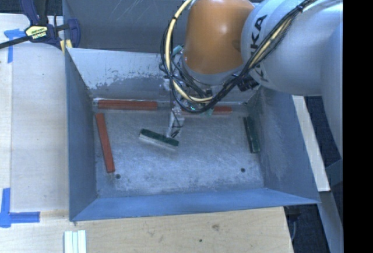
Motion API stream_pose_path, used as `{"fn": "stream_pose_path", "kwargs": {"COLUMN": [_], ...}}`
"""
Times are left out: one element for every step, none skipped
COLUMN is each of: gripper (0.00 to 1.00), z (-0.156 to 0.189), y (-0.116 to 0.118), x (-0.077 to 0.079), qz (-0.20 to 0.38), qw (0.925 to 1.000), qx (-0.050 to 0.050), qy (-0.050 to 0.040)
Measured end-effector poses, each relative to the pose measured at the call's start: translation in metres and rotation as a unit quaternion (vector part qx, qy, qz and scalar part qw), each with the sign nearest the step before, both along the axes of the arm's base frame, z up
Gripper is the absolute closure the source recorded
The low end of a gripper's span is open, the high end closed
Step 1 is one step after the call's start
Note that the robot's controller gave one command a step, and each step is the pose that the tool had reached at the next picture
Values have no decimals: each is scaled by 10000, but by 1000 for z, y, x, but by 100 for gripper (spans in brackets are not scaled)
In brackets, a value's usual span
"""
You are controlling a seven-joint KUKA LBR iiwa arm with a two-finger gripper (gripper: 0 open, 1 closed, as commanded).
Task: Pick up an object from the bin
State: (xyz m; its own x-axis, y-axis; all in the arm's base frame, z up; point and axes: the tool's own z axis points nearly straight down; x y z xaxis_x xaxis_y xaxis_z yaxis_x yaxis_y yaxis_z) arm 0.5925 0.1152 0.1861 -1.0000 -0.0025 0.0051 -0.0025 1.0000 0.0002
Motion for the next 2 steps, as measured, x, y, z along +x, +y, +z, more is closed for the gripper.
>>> {"fn": "stream_pose_path", "kwargs": {"gripper": [0,0], "z": [-120,-84], "y": [-6,3], "x": [-10,-16], "qz": [-457,-679], "qw": [9990,9977], "qx": [-5,9], "qy": [-3,-58]}}
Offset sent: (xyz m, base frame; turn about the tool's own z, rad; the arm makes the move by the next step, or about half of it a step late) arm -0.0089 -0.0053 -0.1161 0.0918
